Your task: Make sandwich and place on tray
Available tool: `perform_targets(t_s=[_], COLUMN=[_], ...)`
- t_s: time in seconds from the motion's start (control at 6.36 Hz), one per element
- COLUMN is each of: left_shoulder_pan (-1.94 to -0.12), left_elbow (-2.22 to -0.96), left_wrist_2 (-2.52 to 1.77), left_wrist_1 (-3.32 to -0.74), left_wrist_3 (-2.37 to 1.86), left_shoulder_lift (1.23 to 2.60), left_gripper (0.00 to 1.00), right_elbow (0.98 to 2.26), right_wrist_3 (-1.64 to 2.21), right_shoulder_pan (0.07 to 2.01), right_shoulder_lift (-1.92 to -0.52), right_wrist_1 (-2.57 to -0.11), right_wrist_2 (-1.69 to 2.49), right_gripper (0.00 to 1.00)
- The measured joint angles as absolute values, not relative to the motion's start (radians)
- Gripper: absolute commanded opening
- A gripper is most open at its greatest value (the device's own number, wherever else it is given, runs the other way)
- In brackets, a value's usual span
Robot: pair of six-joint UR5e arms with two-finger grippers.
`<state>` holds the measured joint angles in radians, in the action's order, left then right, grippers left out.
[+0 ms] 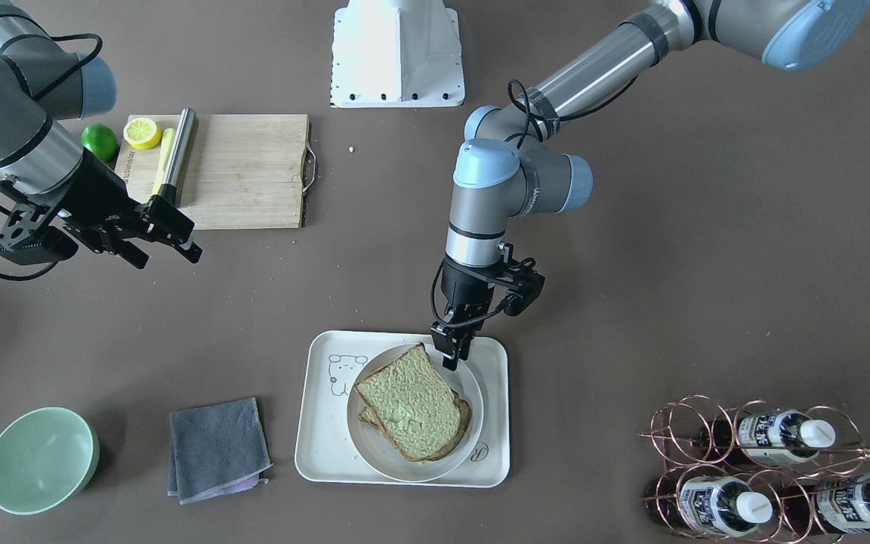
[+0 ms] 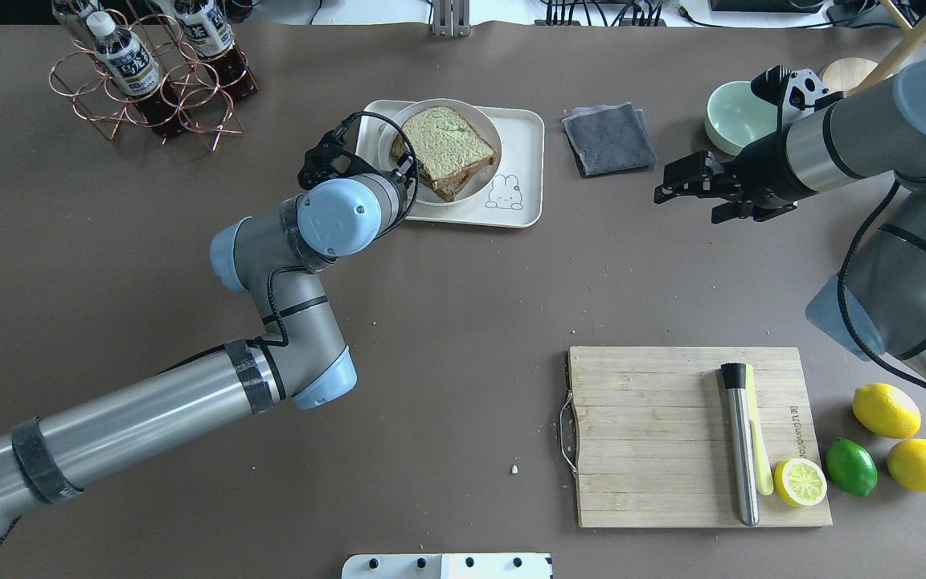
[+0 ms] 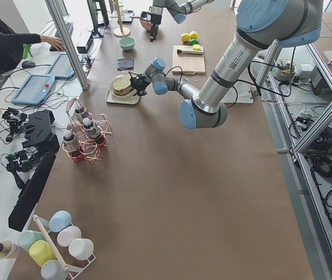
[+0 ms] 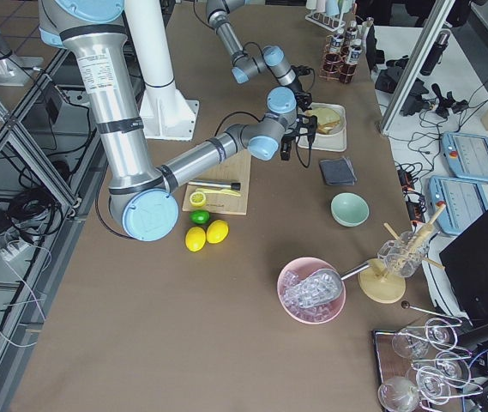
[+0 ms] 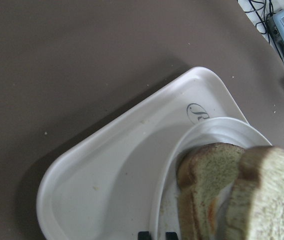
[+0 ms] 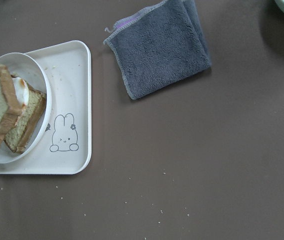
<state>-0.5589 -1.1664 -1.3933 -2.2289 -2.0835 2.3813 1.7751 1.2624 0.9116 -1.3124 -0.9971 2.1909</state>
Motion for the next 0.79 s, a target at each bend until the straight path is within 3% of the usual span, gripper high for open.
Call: perform_targets(t_s=[0.31, 0.47, 0.63, 0.79], left_shoulder_pan=[-0.571, -0.58, -0.586, -0.593], left_elbow=[-1.182, -1.216, -1.26, -1.321], left_wrist_2=[-1.397, -1.401, -1.426, -1.471], left_wrist_1=[-2.226, -2.224, -2.221, -2.201], left_wrist_3=[-2.061, -2.034, -2.02, -2.014], left_shoulder_lift=[2.373, 2.351, 2.323, 2.291], left_gripper=[0.56, 0.89, 0.97, 0.97], right_elbow=[1.774, 1.774, 1.773, 1.773], right_wrist_3=[1.264, 1.263, 1.263, 1.263], right_shoulder_pan=[0.91, 0.91, 0.91, 0.91], right_shoulder_lift=[-1.31, -1.31, -1.309, -1.309], right_wrist_1=[-0.997, -0.997, -0.997, -0.997], right_wrist_2=[2.19, 2.189, 2.189, 2.189], right_gripper=[1.0, 1.0, 1.0, 1.0])
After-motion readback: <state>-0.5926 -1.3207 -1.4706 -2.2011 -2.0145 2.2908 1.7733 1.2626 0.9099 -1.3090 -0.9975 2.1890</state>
